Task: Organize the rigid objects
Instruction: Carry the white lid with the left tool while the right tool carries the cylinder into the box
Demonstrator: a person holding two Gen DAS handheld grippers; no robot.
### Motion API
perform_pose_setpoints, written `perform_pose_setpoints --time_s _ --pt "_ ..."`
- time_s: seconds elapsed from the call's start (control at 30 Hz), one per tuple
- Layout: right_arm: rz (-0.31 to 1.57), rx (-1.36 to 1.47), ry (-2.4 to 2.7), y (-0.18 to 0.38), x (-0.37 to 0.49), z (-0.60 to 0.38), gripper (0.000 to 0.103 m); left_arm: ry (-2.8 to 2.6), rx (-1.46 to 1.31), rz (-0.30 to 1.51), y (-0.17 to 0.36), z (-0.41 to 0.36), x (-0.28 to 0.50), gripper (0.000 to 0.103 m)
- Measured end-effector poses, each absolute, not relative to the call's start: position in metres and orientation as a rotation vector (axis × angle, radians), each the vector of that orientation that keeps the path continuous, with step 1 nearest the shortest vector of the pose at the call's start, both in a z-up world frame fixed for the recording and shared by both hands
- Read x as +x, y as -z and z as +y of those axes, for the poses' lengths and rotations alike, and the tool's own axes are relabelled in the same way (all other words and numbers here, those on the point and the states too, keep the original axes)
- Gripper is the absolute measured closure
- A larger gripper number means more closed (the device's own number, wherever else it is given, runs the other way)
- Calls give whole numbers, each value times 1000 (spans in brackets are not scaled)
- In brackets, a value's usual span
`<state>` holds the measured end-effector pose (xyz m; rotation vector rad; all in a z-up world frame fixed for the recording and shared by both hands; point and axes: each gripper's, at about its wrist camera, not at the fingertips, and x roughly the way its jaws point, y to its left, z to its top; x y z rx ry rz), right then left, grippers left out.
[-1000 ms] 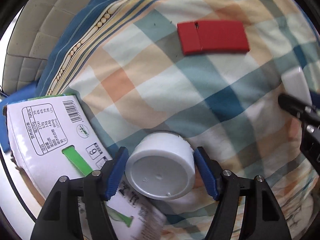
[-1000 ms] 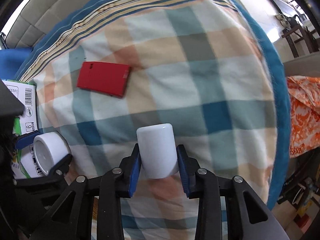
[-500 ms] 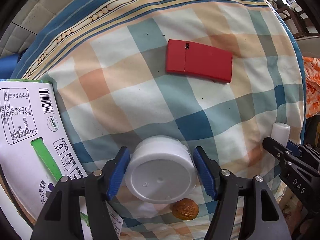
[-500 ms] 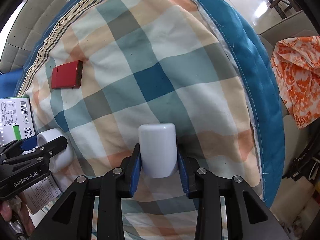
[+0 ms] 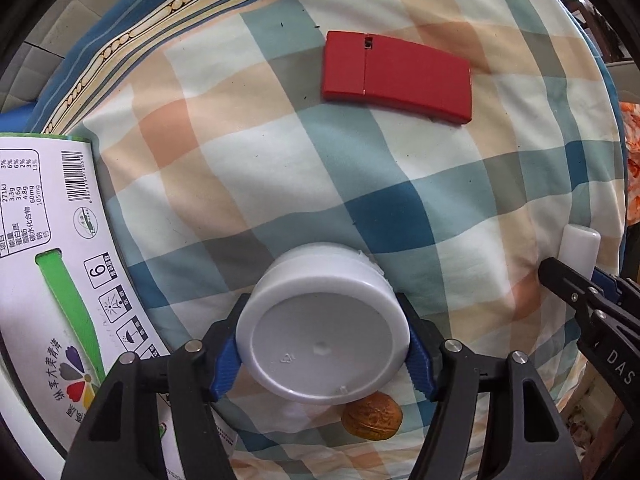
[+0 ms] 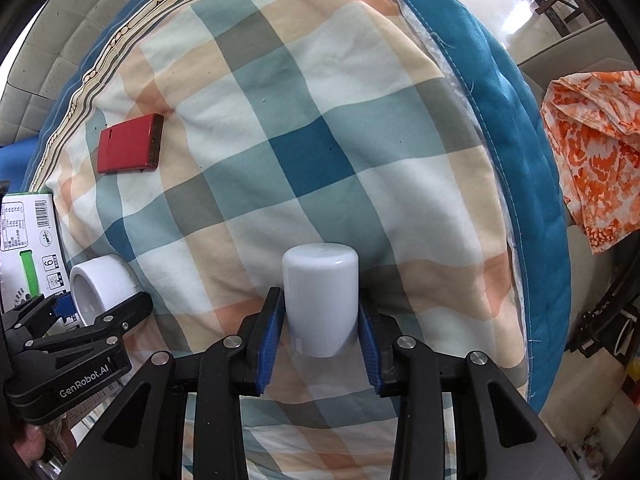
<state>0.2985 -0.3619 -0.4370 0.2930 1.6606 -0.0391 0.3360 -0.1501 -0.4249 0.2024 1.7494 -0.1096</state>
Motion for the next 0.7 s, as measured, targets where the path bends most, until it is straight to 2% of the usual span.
perform_pose_setpoints --time_s 0.27,0.53,0.7 --pt "1651 318 64 434 290 -361 69 111 191 1700 412 -154 323 38" --pt "1634 324 18 408 279 -359 70 150 137 1615 356 -168 303 38" --pt "1580 311 -37 368 272 -348 70 196 87 1545 315 -159 288 38"
